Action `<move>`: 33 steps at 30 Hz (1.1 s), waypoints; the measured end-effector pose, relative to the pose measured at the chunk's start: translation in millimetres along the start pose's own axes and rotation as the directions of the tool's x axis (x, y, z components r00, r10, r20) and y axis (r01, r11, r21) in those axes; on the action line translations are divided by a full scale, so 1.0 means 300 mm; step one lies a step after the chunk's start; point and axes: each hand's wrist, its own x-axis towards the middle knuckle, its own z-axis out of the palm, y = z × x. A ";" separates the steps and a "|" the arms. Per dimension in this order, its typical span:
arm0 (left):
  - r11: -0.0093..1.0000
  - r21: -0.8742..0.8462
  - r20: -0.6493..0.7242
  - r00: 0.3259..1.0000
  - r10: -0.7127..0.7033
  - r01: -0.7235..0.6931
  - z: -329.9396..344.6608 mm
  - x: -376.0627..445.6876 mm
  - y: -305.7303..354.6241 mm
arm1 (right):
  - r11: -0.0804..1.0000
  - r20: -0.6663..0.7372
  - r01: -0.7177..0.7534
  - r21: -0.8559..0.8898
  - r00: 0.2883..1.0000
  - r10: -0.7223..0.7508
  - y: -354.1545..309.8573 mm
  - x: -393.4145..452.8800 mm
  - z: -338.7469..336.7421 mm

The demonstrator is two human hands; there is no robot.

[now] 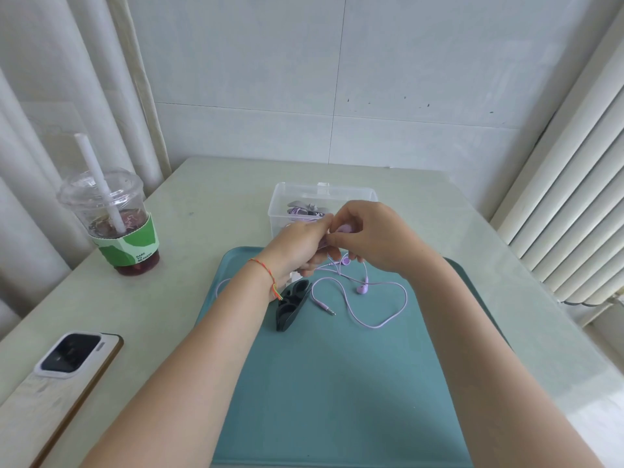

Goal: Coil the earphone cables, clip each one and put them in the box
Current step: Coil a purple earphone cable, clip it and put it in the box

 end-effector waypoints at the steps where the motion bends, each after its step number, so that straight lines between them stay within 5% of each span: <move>1: 1.000 -0.011 0.003 1.000 -0.027 0.027 0.001 -0.003 0.003 | 1.000 -0.009 0.012 -0.002 1.000 -0.012 0.000 0.003 0.003; 12: 0.996 -0.058 -0.142 0.987 -0.081 0.074 0.000 0.000 -0.005 | 0.993 0.043 0.112 -0.044 0.993 -0.110 -0.008 -0.004 0.030; 16: 0.996 0.044 -0.165 0.984 -0.068 0.076 0.002 0.007 -0.003 | 0.991 0.043 0.112 -0.071 0.993 -0.110 0.005 0.002 0.037; 28: 0.991 -0.085 -0.030 0.994 -0.106 0.103 -0.021 -0.002 -0.004 | 0.988 0.142 0.149 0.046 0.978 -0.154 0.018 0.002 0.038; 33: 0.992 -0.080 -0.028 0.994 -0.103 0.101 -0.016 0.003 -0.012 | 0.983 0.181 0.175 -0.057 0.970 -0.162 0.003 -0.006 0.050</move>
